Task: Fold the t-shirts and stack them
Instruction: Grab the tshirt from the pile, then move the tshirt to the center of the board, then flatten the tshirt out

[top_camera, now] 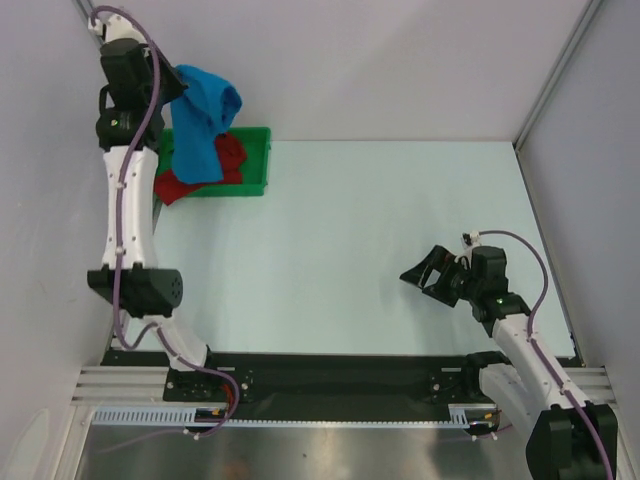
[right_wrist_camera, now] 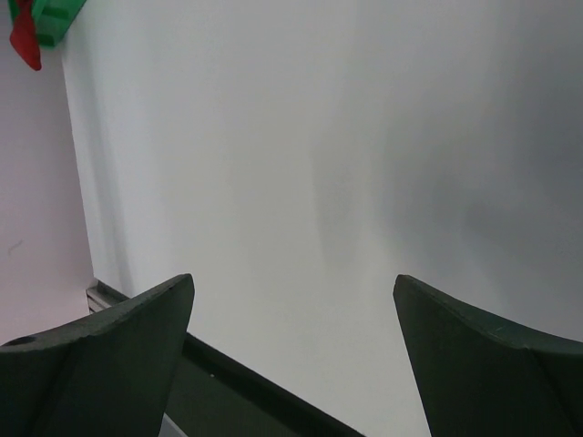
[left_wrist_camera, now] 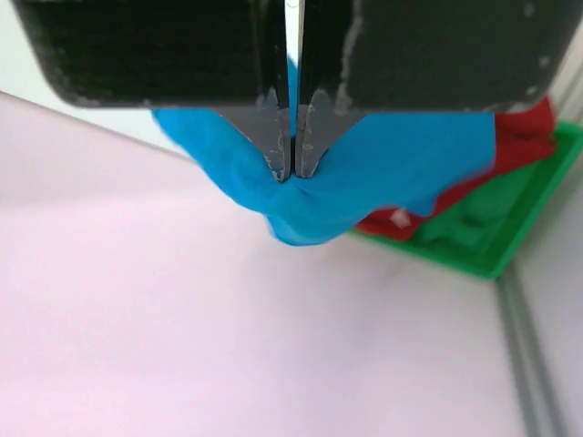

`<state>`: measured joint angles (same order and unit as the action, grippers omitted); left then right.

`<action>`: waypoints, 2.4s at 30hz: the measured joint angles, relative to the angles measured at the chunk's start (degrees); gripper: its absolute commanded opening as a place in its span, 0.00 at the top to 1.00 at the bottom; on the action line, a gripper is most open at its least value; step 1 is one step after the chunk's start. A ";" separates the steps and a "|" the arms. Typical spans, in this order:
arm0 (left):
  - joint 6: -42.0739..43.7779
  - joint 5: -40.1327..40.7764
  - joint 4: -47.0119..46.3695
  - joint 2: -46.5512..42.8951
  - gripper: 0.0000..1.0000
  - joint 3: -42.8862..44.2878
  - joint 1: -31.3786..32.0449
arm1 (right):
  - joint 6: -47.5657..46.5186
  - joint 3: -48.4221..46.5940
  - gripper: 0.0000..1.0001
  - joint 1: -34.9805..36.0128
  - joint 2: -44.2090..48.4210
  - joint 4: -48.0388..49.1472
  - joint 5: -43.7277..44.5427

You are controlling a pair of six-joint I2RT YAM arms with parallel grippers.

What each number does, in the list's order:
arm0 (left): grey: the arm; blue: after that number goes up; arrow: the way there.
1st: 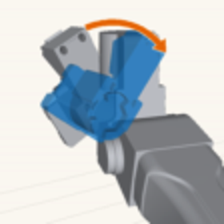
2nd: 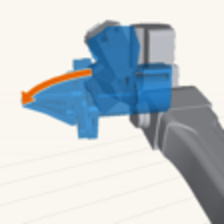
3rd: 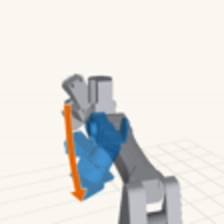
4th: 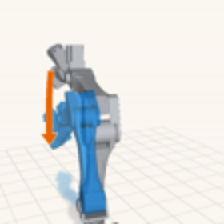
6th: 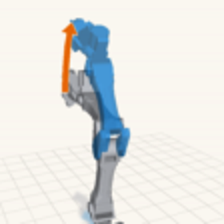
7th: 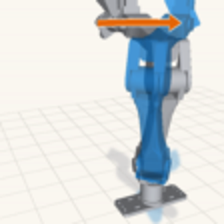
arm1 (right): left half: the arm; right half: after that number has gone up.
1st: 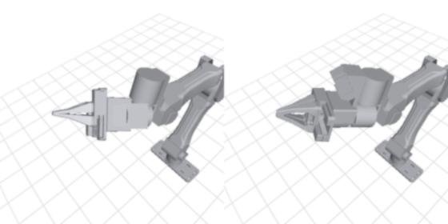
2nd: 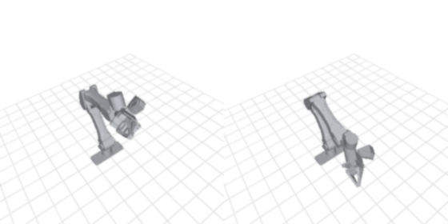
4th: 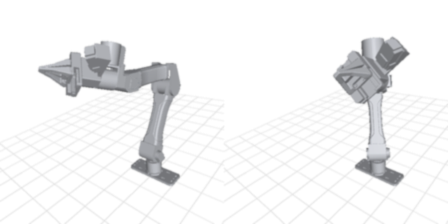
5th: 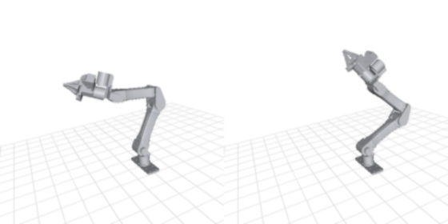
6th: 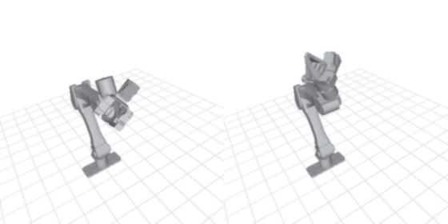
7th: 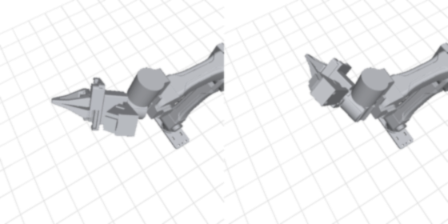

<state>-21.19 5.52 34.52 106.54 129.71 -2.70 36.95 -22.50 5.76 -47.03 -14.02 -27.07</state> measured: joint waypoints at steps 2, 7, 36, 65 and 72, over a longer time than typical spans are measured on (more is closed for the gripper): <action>-0.28 -2.71 0.15 -5.33 1.00 0.07 1.77 | -1.38 -1.53 0.01 0.00 0.72 -1.66 -0.66; 0.24 -7.98 0.33 -18.53 1.00 0.17 12.70 | -3.08 -7.23 0.01 0.00 3.19 -5.25 -0.94; -7.21 -30.03 -2.54 -48.35 0.52 -85.07 23.39 | -3.74 -8.35 0.44 32.89 -11.13 2.19 2.69; -30.01 4.94 -4.48 -54.66 0.06 -98.12 52.63 | -5.90 -45.00 0.41 26.29 -69.29 22.47 -14.19; -28.24 3.74 -12.33 -45.75 0.38 -98.09 44.48 | -5.60 -46.23 0.65 26.58 -71.80 23.80 -17.42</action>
<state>-49.43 9.26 22.20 60.80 31.62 41.78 31.35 -68.73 32.34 -118.83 9.78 -44.49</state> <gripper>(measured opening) 0.740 0.421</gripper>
